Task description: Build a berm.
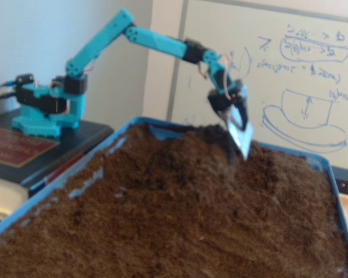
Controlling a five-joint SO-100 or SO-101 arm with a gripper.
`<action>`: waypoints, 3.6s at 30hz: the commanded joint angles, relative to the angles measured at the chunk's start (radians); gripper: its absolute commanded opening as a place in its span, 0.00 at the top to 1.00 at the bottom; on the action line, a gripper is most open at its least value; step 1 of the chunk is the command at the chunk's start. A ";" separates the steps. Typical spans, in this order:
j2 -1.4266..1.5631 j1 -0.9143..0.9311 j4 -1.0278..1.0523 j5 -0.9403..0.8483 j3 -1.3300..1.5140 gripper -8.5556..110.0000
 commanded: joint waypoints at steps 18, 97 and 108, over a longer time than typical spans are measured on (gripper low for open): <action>-0.089 0.084 -0.005 0.023 -0.291 0.93; -0.003 0.541 -0.103 -0.551 0.281 0.93; 0.147 0.535 -0.103 -0.552 0.494 0.93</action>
